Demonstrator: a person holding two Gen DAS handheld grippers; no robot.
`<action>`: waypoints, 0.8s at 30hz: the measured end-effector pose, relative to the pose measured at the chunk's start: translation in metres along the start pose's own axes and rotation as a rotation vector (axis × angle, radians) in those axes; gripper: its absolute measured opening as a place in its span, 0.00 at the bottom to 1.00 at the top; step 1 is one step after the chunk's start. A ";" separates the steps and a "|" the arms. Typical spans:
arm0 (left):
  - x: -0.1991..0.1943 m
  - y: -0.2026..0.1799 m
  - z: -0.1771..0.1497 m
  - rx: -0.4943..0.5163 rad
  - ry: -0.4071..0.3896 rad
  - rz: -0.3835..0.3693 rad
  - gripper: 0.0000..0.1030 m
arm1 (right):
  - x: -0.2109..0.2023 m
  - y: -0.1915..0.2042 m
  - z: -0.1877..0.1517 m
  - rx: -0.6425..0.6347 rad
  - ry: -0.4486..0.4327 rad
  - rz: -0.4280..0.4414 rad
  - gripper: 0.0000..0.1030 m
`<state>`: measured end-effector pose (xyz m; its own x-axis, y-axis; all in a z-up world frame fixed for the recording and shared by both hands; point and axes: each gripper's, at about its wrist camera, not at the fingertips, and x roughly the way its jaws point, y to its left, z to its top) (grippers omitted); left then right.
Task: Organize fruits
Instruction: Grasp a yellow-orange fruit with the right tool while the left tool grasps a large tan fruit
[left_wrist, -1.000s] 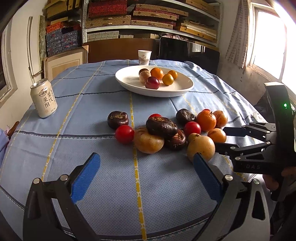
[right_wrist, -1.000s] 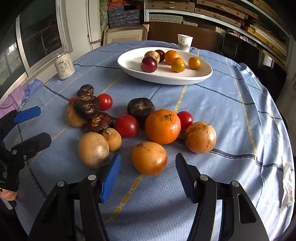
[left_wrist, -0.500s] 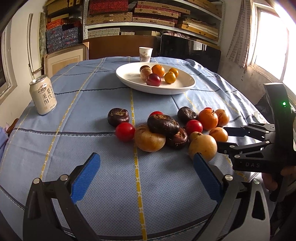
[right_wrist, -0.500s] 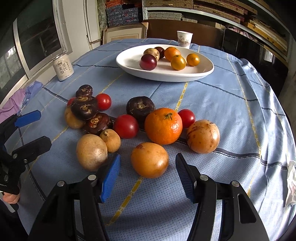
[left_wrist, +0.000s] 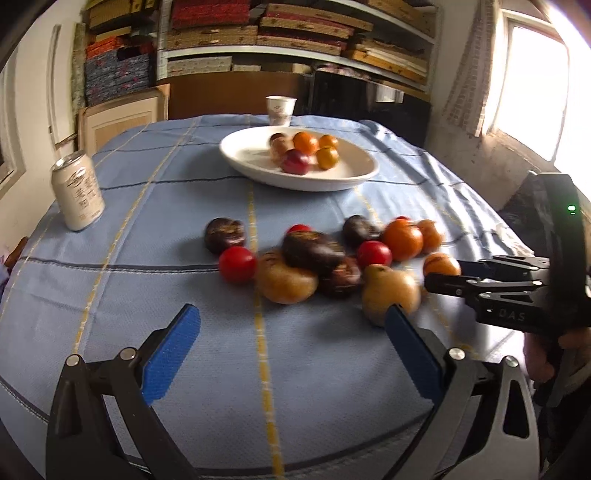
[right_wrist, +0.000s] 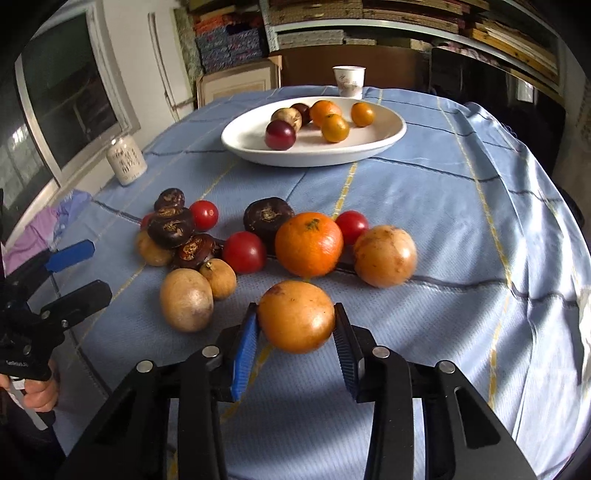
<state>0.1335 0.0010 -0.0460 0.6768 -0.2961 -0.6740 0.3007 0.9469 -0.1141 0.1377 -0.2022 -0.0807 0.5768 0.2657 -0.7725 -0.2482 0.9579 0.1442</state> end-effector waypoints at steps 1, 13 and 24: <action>-0.001 -0.004 0.001 0.003 0.001 -0.026 0.95 | -0.003 -0.003 -0.003 0.013 -0.008 0.003 0.39; 0.033 -0.046 0.015 -0.001 0.135 -0.171 0.64 | -0.014 -0.025 -0.023 0.098 -0.038 0.058 0.39; 0.060 -0.058 0.021 -0.003 0.225 -0.148 0.53 | -0.017 -0.032 -0.026 0.124 -0.065 0.122 0.39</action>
<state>0.1706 -0.0746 -0.0648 0.4592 -0.3960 -0.7952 0.3825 0.8961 -0.2253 0.1156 -0.2404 -0.0884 0.5985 0.3830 -0.7037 -0.2235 0.9233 0.3124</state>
